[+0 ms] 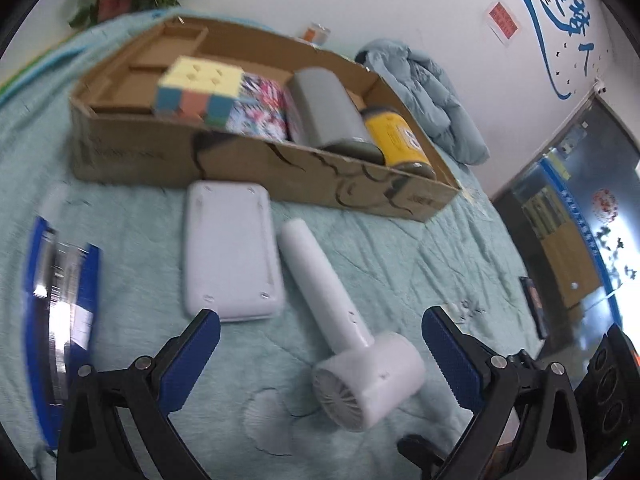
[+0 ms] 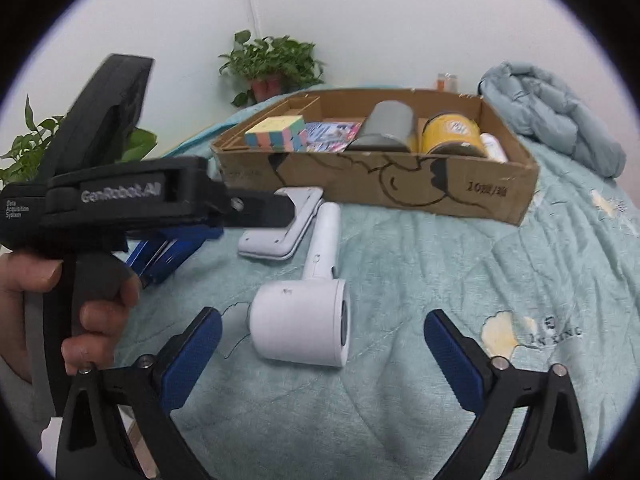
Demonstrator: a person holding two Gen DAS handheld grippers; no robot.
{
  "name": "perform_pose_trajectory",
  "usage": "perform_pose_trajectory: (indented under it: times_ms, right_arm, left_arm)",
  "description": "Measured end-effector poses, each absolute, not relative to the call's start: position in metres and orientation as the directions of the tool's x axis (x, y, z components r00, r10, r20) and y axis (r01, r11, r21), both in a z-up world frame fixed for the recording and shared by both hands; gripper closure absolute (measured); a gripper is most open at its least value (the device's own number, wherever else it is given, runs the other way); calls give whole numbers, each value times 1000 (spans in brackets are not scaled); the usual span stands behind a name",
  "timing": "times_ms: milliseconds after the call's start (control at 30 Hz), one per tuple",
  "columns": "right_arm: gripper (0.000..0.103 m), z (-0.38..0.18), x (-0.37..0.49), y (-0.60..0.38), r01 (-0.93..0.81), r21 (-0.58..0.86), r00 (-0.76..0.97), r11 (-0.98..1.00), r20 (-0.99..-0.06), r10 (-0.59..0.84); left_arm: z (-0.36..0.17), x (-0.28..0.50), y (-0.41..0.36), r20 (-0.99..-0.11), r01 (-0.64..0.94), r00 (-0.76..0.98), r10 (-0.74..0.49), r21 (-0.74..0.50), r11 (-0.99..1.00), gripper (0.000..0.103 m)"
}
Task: Organize rigid objects
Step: 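Move both grippers to the white hair dryer and grasp its barrel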
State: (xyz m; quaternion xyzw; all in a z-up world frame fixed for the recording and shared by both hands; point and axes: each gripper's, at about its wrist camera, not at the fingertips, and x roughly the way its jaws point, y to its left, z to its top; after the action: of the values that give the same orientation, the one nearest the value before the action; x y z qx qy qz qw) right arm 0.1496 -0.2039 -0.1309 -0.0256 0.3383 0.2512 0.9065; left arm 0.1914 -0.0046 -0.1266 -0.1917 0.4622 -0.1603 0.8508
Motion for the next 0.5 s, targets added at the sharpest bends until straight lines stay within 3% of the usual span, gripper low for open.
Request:
perform_pose_trajectory:
  times_ms: [100, 200, 267, 300, 400, 500]
  right_arm:
    - [25, -129, 146, -198, -473, 95, 663, 876, -617, 424]
    - [39, -141, 149, -187, -498, 109, 608, 860, -664, 436]
    - [44, -150, 148, -181, -506, 107, 583, 856, -689, 431]
    - [48, -153, 146, -179, -502, 87, 591, 860, -692, 415]
    - [48, -155, 139, -176, -497, 22, 627, 867, -682, 377]
    - [48, -156, 137, -179, -489, 45, 622, 871, -682, 384]
  left_arm:
    - [-138, 199, -13, -710, 107, 469, -525, -545, 832, 3]
    - [-151, 206, -20, -713, 105, 425, -558, -573, 813, 12]
    - [-162, 212, -25, -715, 92, 382, -586, -601, 794, 29]
    - [-166, 214, -27, -715, 88, 369, -594, -609, 788, 32]
    - [-173, 217, -32, -714, 91, 358, -602, -615, 784, 36]
    - [-175, 221, -33, -708, 88, 344, -617, -630, 772, 45]
